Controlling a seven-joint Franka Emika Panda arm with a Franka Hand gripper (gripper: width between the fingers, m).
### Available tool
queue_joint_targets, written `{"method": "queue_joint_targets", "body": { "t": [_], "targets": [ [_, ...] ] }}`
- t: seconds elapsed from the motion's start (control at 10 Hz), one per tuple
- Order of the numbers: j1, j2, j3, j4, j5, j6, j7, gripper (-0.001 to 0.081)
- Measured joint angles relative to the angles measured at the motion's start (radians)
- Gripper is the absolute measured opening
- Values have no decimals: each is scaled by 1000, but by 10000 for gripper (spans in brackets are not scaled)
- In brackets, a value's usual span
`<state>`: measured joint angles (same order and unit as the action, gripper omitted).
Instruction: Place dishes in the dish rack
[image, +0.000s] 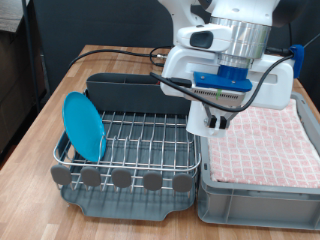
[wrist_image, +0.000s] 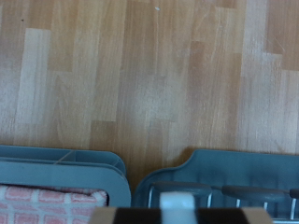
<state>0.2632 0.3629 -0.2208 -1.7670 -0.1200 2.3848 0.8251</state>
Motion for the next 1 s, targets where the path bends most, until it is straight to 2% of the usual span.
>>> {"method": "queue_joint_targets", "body": {
  "t": [0.2, 0.4, 0.7, 1.0],
  "targets": [
    [0, 1, -11, -7, -6, 24, 7, 71],
    [0, 2, -17, -29, -6, 85, 7, 71],
    [-10, 13, -15, -62, 21, 156, 1, 71],
    [-21, 34, -11, -73, 43, 211, -25, 71]
  ]
}}
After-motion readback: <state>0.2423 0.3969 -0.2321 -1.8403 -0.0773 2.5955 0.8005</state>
